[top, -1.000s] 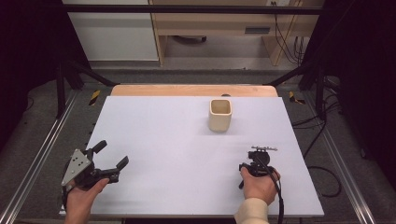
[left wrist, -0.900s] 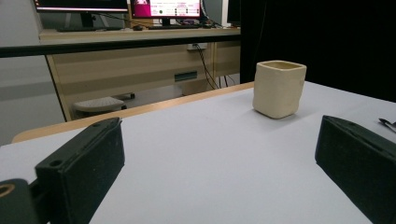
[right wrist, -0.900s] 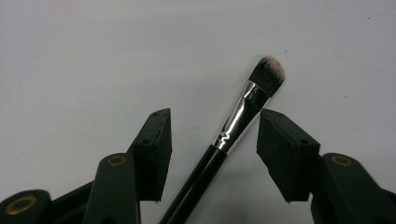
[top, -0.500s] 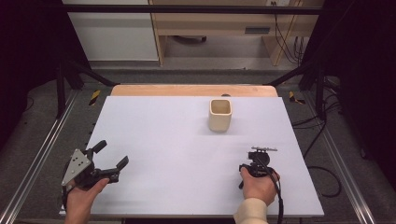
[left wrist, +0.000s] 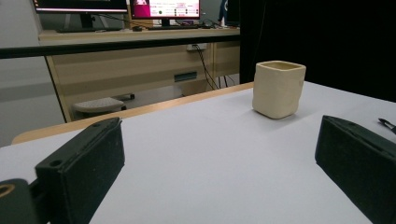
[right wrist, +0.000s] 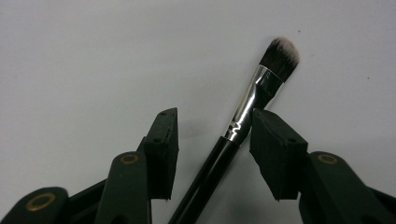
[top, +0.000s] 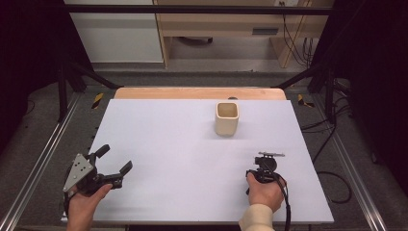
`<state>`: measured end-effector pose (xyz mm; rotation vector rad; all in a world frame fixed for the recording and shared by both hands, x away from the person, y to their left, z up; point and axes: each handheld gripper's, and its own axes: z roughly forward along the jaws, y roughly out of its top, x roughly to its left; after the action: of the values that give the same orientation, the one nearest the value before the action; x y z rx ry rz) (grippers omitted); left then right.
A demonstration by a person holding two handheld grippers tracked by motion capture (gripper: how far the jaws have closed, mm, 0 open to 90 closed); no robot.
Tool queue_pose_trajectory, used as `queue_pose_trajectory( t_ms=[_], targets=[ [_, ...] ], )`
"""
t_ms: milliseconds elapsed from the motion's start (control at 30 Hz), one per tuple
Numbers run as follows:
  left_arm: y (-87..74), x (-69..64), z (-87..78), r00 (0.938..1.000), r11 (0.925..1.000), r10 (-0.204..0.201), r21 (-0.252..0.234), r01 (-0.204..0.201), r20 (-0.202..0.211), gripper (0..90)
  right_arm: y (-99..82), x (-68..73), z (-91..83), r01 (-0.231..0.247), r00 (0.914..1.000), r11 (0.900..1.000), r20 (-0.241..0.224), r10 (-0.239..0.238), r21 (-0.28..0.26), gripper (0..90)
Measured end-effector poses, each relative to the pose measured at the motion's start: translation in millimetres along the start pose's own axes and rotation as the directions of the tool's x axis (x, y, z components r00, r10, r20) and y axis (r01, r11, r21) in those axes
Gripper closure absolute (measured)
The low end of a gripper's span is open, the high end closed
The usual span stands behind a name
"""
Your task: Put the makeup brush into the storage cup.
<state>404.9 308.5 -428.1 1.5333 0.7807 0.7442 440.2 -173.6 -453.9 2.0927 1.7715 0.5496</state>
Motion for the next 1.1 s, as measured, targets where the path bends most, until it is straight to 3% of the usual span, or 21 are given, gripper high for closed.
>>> queue_pose_trajectory(
  t_ms=[800,1100],
  targets=[
    [0.7,0.5,-0.6,1.0000,1.0000,0.004,-0.004,-0.004,-0.003,1.1,-0.2,0.8,3.9,-0.007,0.9998,0.9999,0.020,0.006,0.013,57.5],
    [1.1,0.4,-0.6,1.0000,1.0000,0.005,-0.005,-0.005,-0.002,1.2,0.0,0.1,3.8,0.014,0.9996,0.9998,0.024,-0.014,0.013,66.2]
  ],
)
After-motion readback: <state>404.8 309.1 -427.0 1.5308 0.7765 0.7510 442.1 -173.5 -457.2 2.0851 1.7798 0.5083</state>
